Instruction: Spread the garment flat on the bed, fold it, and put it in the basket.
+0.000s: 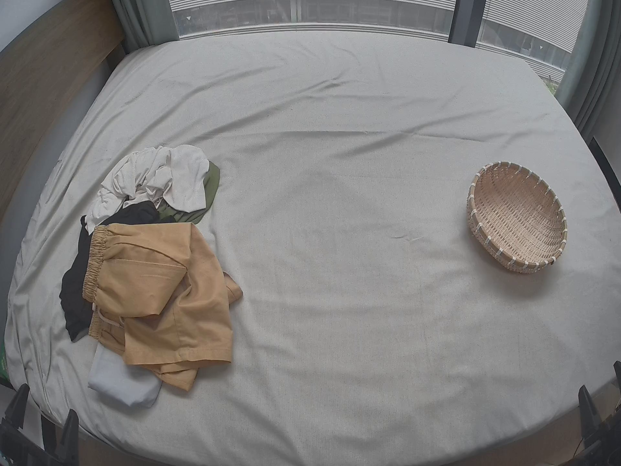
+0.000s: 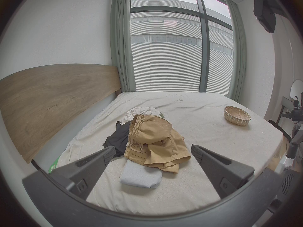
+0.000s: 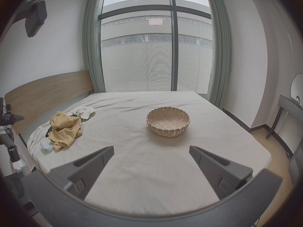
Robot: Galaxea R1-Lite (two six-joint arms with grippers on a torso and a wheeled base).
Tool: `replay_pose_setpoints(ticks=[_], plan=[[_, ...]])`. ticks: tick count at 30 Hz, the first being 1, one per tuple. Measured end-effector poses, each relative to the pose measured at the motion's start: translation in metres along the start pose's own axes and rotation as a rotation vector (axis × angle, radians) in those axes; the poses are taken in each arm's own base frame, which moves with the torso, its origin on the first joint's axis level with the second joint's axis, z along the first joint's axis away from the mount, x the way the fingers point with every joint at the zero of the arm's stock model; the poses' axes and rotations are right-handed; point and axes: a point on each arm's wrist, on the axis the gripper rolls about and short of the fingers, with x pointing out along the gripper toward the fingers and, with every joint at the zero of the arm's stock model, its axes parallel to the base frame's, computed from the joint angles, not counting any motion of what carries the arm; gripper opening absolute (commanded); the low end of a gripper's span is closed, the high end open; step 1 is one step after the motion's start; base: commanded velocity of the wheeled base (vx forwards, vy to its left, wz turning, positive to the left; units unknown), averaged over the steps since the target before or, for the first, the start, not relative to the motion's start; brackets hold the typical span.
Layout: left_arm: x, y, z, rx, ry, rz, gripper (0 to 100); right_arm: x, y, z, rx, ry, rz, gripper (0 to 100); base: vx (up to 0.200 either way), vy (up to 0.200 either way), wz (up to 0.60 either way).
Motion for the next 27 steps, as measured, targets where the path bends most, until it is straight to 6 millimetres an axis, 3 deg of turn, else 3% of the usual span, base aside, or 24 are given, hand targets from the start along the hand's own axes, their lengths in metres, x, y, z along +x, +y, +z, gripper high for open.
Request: replay_pose_setpoints(ticks=[5, 13, 22, 27], plan=[[-0.003, 0.0, 0.011, 0.006, -0.039, -0.005, 100, 0.0, 0.0, 0.0, -0.001, 0.0, 0.0, 100, 0.0, 0.0, 0.0], [-0.002, 0.001, 0.056, -0.065, -0.074, -0.092, 100, 0.0, 0.0, 0.0, -0.001, 0.0, 0.0, 100, 0.0, 0.0, 0.0], [0.054, -0.004, 0.094, -0.205, 0.099, -0.204, 100, 0.0, 0.0, 0.0, -0.001, 0.0, -0.001, 100, 0.0, 0.0, 0.0], [0.087, -0.01, 0.099, -0.307, 0.202, -0.25, 100, 0.0, 0.0, 0.0, -0.001, 0.0, -0.001, 100, 0.0, 0.0, 0.0]])
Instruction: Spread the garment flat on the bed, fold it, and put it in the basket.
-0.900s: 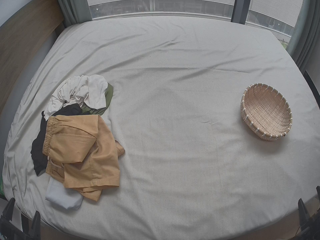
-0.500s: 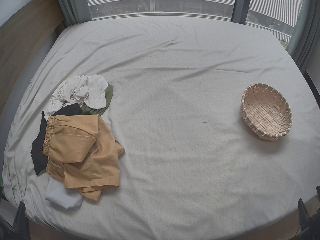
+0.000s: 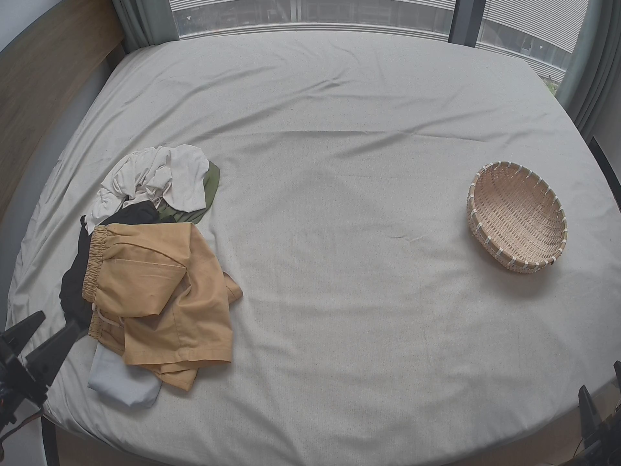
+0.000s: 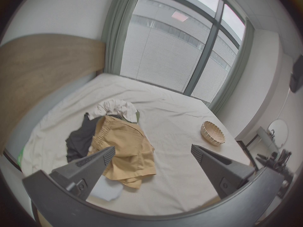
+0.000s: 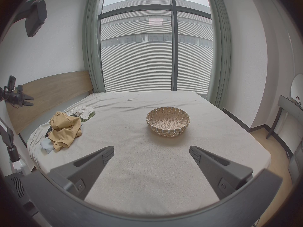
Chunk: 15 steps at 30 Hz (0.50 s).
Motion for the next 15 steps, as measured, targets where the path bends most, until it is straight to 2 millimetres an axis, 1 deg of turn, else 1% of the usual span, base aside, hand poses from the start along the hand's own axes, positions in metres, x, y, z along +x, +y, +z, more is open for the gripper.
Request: replay_pose_setpoints(ticks=[3, 5, 10, 15], plan=[[0.018, 0.0, 0.0, -0.084, 0.071, -0.024, 100, 0.0, 0.0, 0.0, 0.0, 0.0, 0.0, 100, 0.0, 0.0, 0.0], [0.027, -0.001, -0.001, -0.11, 0.113, -0.032, 100, 0.0, 0.0, 0.0, 0.0, 0.0, 0.0, 100, 0.0, 0.0, 0.0], [0.047, 0.0, -0.007, -0.146, 0.21, -0.027, 100, 0.0, 0.0, 0.0, 0.0, 0.0, -0.001, 100, 0.0, 0.0, 0.0], [0.069, 0.001, -0.008, -0.156, 0.242, -0.024, 100, 0.0, 0.0, 0.0, 0.0, 0.0, -0.001, 100, 0.0, 0.0, 0.0]])
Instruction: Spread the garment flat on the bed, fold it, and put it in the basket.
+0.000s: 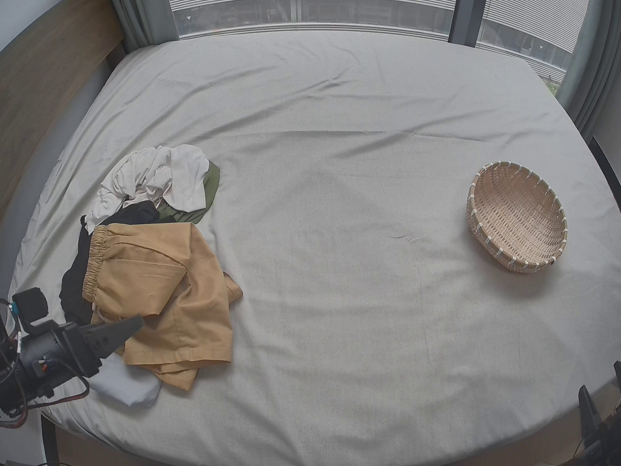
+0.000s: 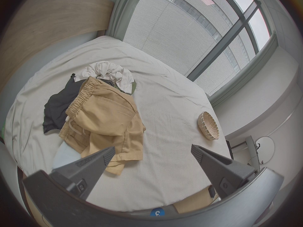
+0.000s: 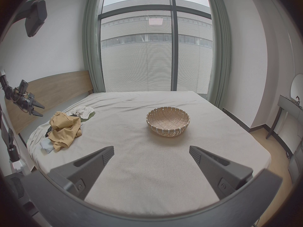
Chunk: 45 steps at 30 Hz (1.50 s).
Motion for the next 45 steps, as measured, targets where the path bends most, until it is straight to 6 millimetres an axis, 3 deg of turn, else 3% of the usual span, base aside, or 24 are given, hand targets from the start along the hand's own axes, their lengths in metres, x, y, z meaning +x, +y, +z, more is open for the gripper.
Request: replay_pose_setpoints(ticks=[10, 16, 45], plan=[[0.042, 0.009, -0.006, -0.028, 0.112, 0.044, 100, 0.0, 0.0, 0.0, 0.0, 0.0, 0.0, 100, 0.0, 0.0, 0.0], [0.056, 0.016, -0.014, -0.07, 0.18, 0.084, 100, 0.0, 0.0, 0.0, 0.0, 0.0, 0.0, 100, 0.0, 0.0, 0.0], [0.09, 0.044, -0.063, -0.197, 0.472, 0.247, 100, 0.0, 0.0, 0.0, 0.0, 0.0, 0.001, 100, 0.0, 0.0, 0.0]])
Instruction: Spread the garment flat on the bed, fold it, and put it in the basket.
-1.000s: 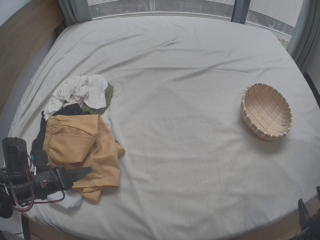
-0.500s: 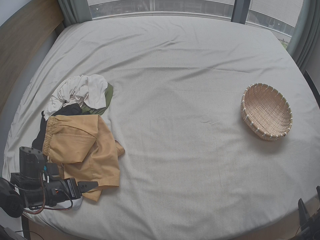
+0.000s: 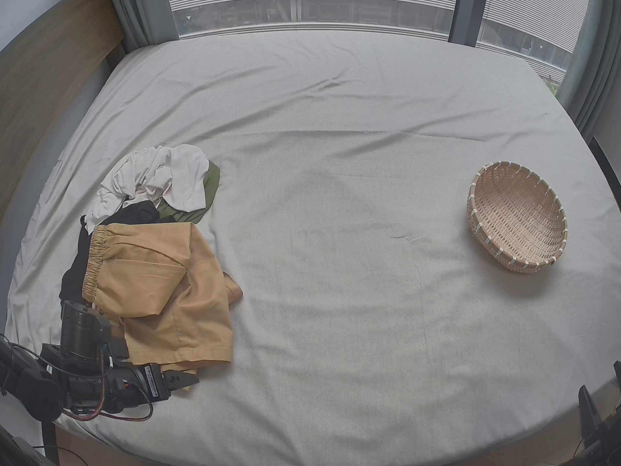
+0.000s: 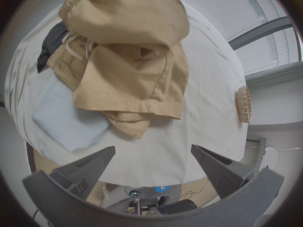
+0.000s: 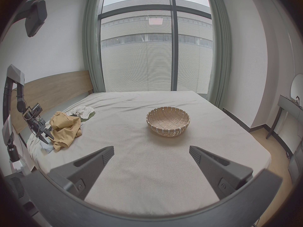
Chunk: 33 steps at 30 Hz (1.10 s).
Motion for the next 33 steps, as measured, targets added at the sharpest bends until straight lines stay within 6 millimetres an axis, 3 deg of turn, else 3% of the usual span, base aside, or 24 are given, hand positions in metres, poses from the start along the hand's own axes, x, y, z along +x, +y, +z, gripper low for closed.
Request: replay_pose_setpoints(ticks=[18, 33], plan=[[0.044, 0.003, 0.006, -0.061, -0.012, -0.017, 100, 0.0, 0.0, 0.0, 0.001, 0.0, 0.0, 100, 0.0, 0.0, 0.0], [0.057, -0.001, 0.017, -0.132, -0.144, -0.104, 100, 0.0, 0.0, 0.0, 0.002, 0.0, 0.001, 100, 0.0, 0.0, 0.0]])
